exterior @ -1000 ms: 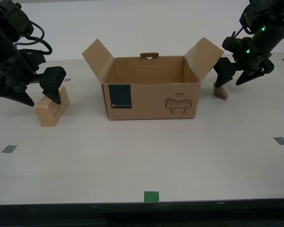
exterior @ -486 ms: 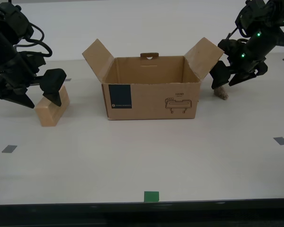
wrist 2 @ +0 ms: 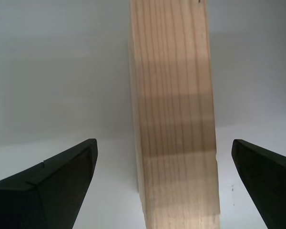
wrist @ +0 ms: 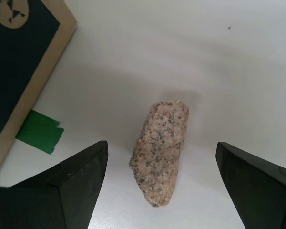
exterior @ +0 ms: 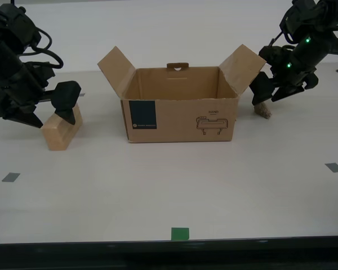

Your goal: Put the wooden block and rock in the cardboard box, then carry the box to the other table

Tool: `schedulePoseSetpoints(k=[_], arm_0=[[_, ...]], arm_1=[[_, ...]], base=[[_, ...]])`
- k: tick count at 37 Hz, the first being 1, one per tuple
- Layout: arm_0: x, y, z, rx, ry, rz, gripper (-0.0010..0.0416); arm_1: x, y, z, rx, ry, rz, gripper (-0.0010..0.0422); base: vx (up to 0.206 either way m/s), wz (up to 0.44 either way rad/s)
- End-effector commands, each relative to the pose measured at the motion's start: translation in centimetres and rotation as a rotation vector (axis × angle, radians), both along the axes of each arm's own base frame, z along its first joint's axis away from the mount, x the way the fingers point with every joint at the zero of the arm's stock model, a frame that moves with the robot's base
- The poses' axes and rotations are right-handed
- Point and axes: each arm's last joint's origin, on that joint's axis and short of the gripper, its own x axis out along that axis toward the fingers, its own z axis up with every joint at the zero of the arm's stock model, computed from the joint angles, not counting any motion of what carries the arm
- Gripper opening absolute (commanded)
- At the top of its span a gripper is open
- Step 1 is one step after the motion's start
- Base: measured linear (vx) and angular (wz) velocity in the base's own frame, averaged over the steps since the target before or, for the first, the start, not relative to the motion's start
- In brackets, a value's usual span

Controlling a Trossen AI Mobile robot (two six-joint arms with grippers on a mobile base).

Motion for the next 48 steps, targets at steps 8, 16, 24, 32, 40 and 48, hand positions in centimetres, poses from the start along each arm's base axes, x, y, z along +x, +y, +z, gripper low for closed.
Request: schedulePoseSetpoints(k=[8, 16, 24, 32, 40, 48], arm_0=[[0.0, 0.4, 0.0, -0.001, -0.001, 0.015, 0.0313], [0.2, 0.5, 0.2, 0.002, -0.033, 0.017, 0.0312], [0.2, 0.7, -1.8, -0.005, 0.011, 0.023, 0.0306], [0.2, 0.6, -2.4, -0.047, 0.02, 0.005, 0.031], [0.2, 0.6, -2.5, -0.047, 0.016, 0.006, 0.0296], [0.3, 0.6, -2.4, -0.046, 0.004, 0.006, 0.0277]], arm_1=[[1.2, -0.1, -2.6, 0.011, 0.08, -0.009, 0.0385], [1.2, -0.1, -2.7, 0.011, 0.086, -0.009, 0.0385], [1.2, -0.2, -2.7, -0.002, 0.094, -0.014, 0.0385], [1.1, -0.2, -2.7, -0.009, 0.099, -0.013, 0.0385], [1.1, -0.2, -2.7, -0.016, 0.103, 0.006, 0.0385], [1.1, -0.2, -2.7, -0.04, 0.111, 0.044, 0.0385]], base=[[0.0, 0.0], [0.0, 0.0], [0.0, 0.0], [0.0, 0.0], [0.0, 0.0], [0.0, 0.0]])
